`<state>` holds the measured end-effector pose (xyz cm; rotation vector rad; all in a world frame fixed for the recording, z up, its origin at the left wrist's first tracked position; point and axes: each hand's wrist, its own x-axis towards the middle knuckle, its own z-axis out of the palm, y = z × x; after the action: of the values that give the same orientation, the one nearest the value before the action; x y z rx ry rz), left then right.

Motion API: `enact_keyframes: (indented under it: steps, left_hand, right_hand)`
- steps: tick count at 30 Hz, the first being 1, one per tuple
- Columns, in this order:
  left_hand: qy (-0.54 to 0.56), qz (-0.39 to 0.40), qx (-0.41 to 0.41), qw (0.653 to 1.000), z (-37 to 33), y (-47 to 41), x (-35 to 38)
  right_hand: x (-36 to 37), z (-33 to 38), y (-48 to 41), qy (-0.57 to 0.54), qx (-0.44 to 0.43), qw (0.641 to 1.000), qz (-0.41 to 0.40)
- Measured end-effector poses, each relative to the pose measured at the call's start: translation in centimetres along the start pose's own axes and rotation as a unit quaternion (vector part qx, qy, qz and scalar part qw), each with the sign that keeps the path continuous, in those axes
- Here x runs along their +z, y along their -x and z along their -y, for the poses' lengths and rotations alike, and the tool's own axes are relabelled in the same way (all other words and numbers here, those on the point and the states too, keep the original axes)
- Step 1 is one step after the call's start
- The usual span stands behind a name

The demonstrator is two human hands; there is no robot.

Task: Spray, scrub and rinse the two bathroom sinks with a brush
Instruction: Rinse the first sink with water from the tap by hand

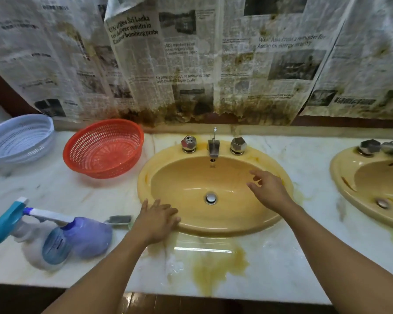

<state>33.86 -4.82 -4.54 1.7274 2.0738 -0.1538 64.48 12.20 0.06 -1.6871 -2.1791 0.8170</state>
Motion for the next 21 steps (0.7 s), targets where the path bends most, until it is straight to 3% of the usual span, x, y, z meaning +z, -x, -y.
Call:
enact_keyframes:
  steps: [3, 9, 16, 21]
  left_hand:
    - [-0.028, 0.039, -0.01, 0.999, -0.4, -2.0, 0.2]
    - [-0.082, 0.01, -0.026, 0.996, -1.2, -4.4, 0.8]
    - [-0.111, -0.018, 0.038, 0.993, 0.1, -6.2, 0.9]
    - [-0.115, -0.009, 0.077, 0.99, 1.5, -7.3, 0.7]
  right_hand:
    - [-1.6, -1.4, -3.2, 0.004, 0.025, 1.0, 0.003]
    - [-2.6, -0.7, -11.4, 0.042, 0.033, 0.998, 0.034]
    - [0.2, 2.8, -19.2, 0.138, -0.028, 0.988, 0.06]
    - [2.1, 3.4, -20.7, 0.227, -0.011, 0.973, 0.029]
